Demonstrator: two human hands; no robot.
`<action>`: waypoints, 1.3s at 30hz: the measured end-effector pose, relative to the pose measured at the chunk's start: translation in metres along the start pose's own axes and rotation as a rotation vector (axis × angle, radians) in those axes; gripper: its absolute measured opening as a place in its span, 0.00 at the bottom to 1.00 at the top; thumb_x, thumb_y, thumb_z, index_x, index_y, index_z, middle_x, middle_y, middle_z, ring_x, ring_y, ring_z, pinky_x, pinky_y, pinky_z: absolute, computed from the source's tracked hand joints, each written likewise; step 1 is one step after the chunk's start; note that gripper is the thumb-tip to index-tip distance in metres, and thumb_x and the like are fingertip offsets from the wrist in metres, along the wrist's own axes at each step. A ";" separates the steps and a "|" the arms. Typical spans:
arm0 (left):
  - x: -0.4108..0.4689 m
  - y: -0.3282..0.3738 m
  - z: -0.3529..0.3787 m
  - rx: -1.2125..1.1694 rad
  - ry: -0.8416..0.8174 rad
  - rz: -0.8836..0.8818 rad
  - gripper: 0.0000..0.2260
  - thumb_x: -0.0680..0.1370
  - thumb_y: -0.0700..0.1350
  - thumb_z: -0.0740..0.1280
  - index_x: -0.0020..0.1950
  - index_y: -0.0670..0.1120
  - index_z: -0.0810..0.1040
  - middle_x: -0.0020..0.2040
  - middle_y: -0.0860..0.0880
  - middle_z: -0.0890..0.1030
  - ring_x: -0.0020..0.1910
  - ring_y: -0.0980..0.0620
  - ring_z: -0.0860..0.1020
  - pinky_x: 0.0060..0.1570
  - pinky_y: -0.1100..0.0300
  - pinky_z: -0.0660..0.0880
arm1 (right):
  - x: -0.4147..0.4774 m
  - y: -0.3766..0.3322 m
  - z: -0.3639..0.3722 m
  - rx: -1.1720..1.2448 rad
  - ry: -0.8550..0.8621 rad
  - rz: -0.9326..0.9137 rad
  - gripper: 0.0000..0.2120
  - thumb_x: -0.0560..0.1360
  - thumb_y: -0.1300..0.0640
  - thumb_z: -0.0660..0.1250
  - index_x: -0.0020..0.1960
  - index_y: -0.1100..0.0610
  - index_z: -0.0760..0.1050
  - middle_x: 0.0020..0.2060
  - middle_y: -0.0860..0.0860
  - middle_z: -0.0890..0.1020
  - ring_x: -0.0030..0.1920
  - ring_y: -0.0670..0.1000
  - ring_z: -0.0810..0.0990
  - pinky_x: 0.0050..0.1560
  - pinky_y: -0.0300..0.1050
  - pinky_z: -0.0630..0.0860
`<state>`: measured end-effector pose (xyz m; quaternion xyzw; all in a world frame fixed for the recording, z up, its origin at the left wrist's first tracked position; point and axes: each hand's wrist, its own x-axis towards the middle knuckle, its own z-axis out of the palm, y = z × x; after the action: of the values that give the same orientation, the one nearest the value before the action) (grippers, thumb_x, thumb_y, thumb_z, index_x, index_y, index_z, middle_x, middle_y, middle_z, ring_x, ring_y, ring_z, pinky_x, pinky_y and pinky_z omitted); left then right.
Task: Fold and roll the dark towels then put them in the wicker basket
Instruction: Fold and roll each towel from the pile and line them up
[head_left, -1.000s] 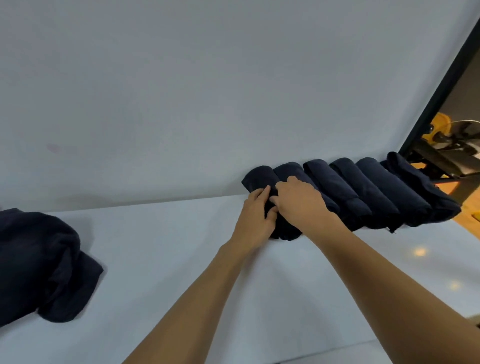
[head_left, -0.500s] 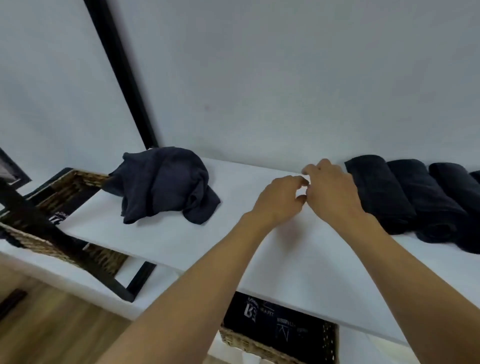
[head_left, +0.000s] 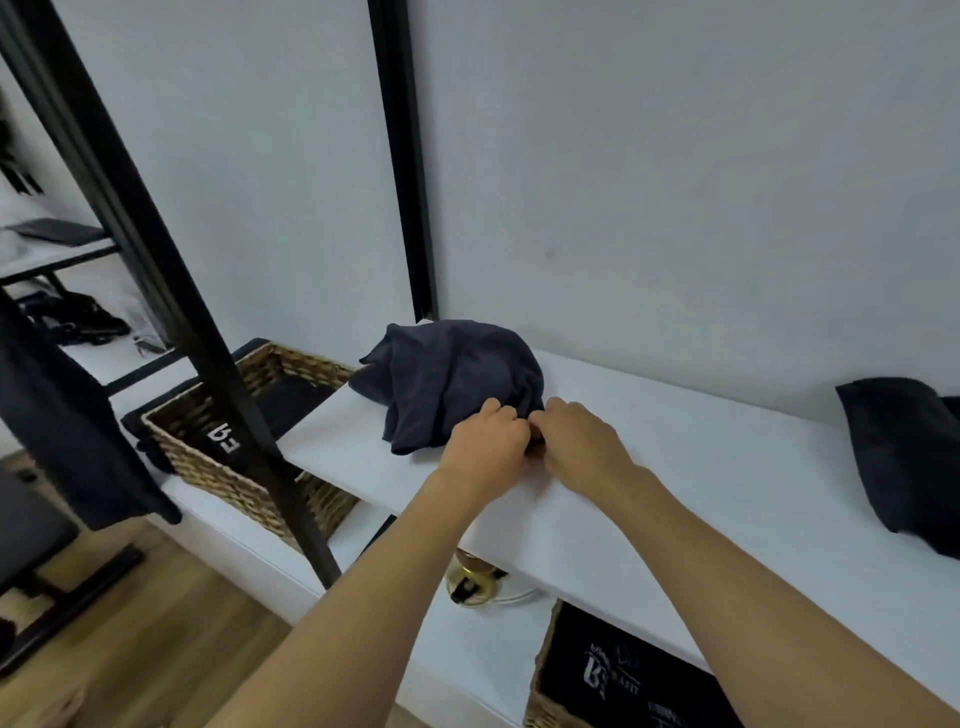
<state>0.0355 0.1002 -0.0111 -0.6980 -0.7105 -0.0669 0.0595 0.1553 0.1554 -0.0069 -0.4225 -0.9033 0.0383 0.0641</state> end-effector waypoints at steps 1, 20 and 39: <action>0.001 -0.003 -0.003 -0.009 -0.009 0.011 0.08 0.80 0.44 0.59 0.51 0.44 0.77 0.49 0.48 0.77 0.54 0.49 0.70 0.38 0.57 0.65 | 0.001 0.000 -0.001 0.000 0.008 -0.018 0.04 0.77 0.59 0.60 0.50 0.55 0.73 0.44 0.49 0.68 0.45 0.52 0.70 0.37 0.46 0.67; 0.088 0.010 -0.294 -0.518 0.598 0.264 0.09 0.79 0.46 0.66 0.52 0.45 0.84 0.46 0.48 0.83 0.45 0.53 0.80 0.45 0.66 0.76 | -0.001 0.007 -0.268 0.437 0.548 0.007 0.10 0.73 0.58 0.68 0.53 0.59 0.75 0.46 0.54 0.80 0.42 0.52 0.79 0.43 0.46 0.76; 0.110 0.005 -0.358 -1.191 0.558 0.114 0.07 0.78 0.38 0.68 0.55 0.39 0.78 0.50 0.41 0.81 0.36 0.43 0.85 0.37 0.55 0.82 | -0.104 0.124 -0.339 -0.317 0.777 0.377 0.13 0.72 0.63 0.62 0.57 0.55 0.71 0.40 0.56 0.77 0.41 0.61 0.74 0.41 0.49 0.68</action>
<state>0.0352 0.1446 0.3609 -0.6046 -0.4720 -0.6236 -0.1513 0.3655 0.1603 0.3042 -0.5671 -0.7143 -0.2508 0.3243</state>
